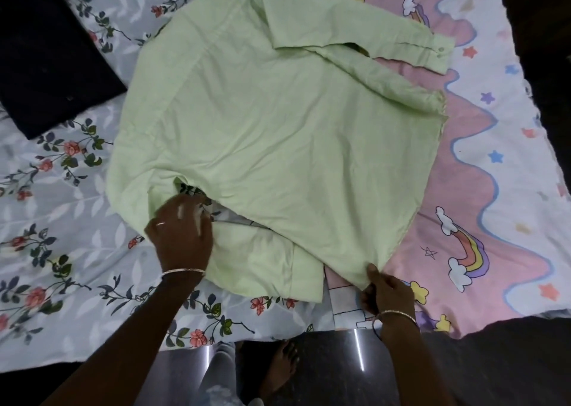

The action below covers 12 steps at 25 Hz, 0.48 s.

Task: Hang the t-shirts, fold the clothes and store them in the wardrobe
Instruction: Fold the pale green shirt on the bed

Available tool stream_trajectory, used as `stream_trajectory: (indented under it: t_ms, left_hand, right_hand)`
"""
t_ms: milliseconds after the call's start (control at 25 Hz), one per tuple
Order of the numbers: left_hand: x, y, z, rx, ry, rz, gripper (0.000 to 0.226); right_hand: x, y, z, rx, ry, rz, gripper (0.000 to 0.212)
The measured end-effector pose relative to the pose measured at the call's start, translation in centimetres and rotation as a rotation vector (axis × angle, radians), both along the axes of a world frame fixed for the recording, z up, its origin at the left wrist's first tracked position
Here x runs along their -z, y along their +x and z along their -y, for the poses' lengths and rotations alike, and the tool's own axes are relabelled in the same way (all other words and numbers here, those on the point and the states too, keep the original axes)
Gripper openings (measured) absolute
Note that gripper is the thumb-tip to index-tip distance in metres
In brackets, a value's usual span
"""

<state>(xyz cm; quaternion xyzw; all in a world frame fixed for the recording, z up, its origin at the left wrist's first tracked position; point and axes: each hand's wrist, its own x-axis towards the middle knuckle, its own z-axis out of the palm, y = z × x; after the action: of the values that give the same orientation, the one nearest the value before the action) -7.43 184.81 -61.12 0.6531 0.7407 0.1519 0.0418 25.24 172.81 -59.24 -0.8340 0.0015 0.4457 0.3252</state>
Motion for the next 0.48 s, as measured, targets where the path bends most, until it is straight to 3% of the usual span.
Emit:
stream_trajectory:
  t_ms: [120,240,280,400,480]
  left_hand:
    - [-1.0,-4.4,-2.1,-0.539,-0.055,0.299,0.054]
    - [-0.2,-9.1,-4.9,-0.964,-0.243,1.006,0.098]
    - [0.4,-10.1,-5.3,-1.01,-0.298,1.195,0.101]
    - [-1.0,-9.5,-6.2,-0.908,-0.399,1.5,0.051]
    - [-2.7,-8.6,-6.5,-0.791,-0.447,1.622,0.038]
  right_hand:
    - [-0.6,-1.7,0.1,0.014,0.051,-0.061,0.033]
    - [-0.7,-3.5,-0.6,0.1,0.052,-0.16,0.031]
    - [-0.5,-4.1,-0.8,0.15,0.054,-0.221,0.029]
    - [0.0,-5.4,-1.8,0.262,0.077,-0.363,0.021]
    - [-0.1,-5.2,-2.3,0.312,0.106,-0.362,0.018]
